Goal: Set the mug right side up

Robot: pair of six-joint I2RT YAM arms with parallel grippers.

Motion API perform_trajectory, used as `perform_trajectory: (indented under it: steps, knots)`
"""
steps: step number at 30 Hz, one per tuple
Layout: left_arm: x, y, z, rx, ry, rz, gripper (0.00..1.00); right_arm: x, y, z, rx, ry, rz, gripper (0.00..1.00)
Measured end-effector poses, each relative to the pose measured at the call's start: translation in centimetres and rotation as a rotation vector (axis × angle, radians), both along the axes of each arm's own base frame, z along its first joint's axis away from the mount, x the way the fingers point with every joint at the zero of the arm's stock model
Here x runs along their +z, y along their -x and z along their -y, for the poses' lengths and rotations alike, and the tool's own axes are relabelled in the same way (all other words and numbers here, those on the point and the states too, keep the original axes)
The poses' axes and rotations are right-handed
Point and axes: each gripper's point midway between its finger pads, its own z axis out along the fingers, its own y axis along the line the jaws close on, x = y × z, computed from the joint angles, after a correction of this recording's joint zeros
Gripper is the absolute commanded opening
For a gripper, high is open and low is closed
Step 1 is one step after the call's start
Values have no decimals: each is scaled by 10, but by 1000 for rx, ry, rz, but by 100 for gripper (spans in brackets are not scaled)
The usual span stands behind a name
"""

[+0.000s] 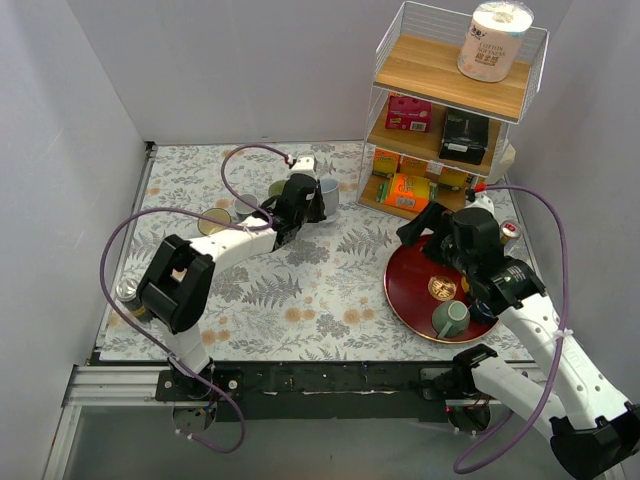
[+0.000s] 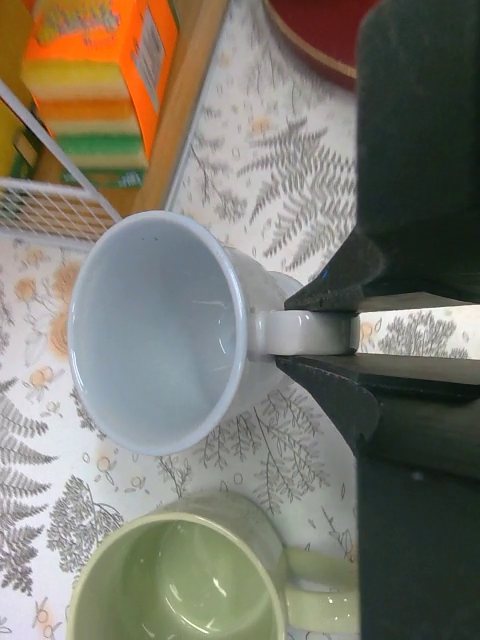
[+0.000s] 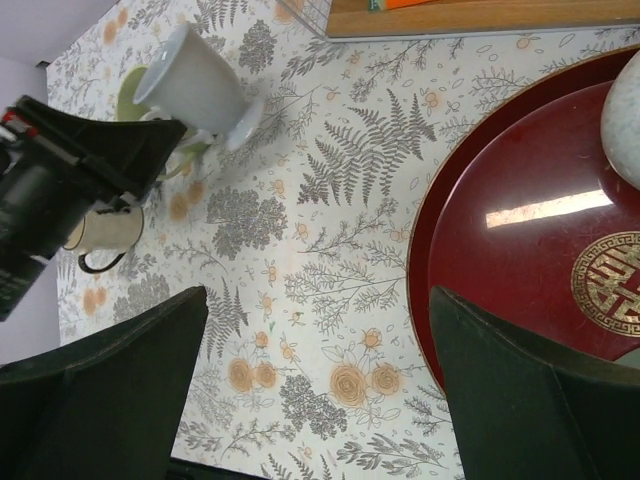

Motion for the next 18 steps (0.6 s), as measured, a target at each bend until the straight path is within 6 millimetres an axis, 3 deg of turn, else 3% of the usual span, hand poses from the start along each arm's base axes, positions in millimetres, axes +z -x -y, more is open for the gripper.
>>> perform_trajectory:
  steps: [5,10,14,18]
  knots:
    - [-31,-15,-3,4,-102,24,0,0,0,-5,24,-3,-26,98]
    - [-33,-26,-8,16,-147,102,0,-9,5,-6,37,10,-69,99]
    - [-34,-30,-11,18,-164,154,9,-13,5,-5,39,27,-92,99]
    - [-49,-30,-12,14,-179,160,14,-18,3,-5,37,32,-121,99]
